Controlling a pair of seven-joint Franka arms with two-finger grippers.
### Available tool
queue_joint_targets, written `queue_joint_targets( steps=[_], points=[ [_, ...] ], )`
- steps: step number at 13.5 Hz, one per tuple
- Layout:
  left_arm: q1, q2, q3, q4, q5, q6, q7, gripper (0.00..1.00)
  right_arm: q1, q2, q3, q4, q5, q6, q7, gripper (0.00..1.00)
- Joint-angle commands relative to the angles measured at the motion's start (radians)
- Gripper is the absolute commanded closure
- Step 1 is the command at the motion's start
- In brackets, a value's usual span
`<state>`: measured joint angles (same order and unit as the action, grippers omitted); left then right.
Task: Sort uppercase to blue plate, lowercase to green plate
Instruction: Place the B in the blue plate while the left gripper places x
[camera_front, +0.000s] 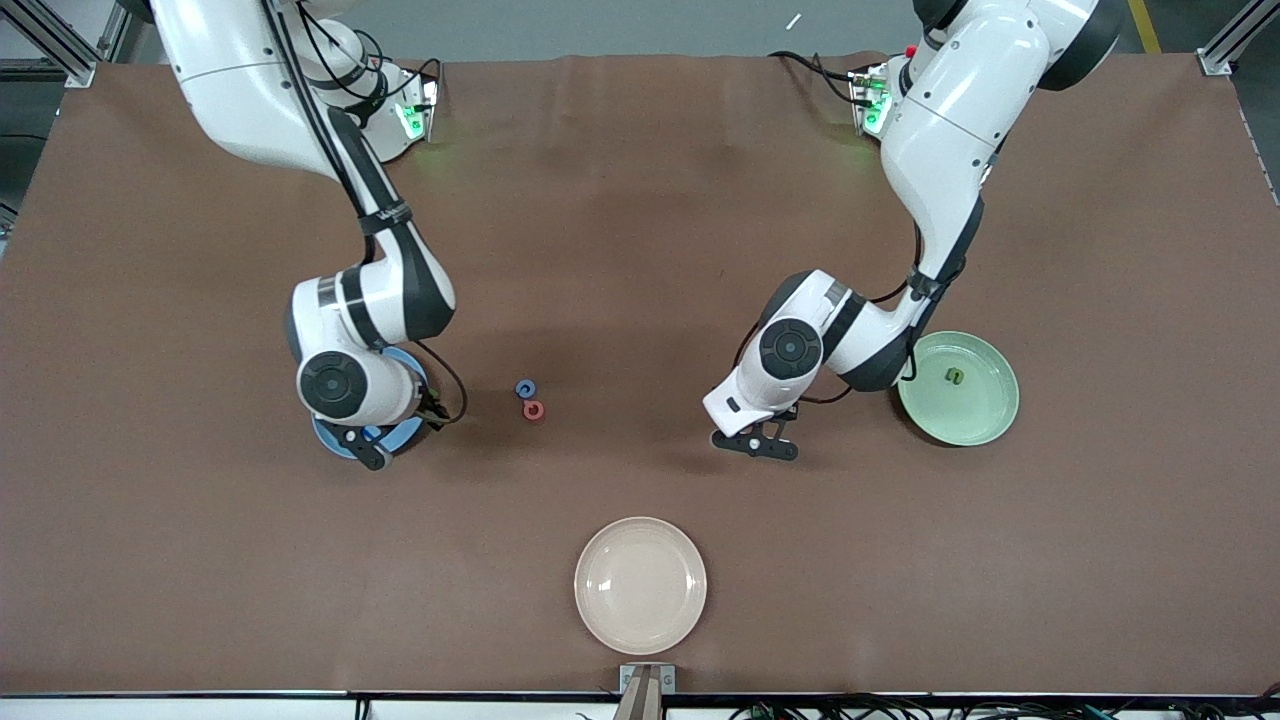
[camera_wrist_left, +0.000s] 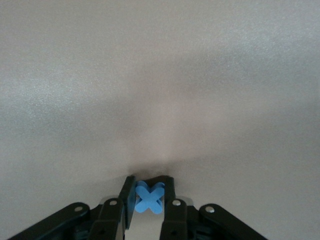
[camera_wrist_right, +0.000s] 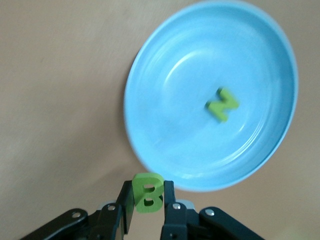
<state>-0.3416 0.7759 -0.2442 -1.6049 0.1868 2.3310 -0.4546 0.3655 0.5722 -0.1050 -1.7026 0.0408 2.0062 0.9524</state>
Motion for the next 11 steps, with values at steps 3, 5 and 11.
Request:
queue_joint_targets(
  steps=[3,5,11],
  points=[
    [0.025,-0.058,0.000,0.014,0.008,-0.105,-0.007,1.00,-0.082,-0.014,0.011,-0.046,-0.035,0.020,-0.081,0.97],
    [0.073,-0.102,-0.004,0.008,0.010,-0.178,0.004,1.00,-0.092,-0.011,0.013,-0.067,-0.033,0.058,-0.081,0.97],
    [0.245,-0.285,-0.009,-0.185,0.014,-0.254,0.189,1.00,-0.092,0.000,0.014,-0.126,-0.030,0.141,-0.081,0.97]
  ],
)
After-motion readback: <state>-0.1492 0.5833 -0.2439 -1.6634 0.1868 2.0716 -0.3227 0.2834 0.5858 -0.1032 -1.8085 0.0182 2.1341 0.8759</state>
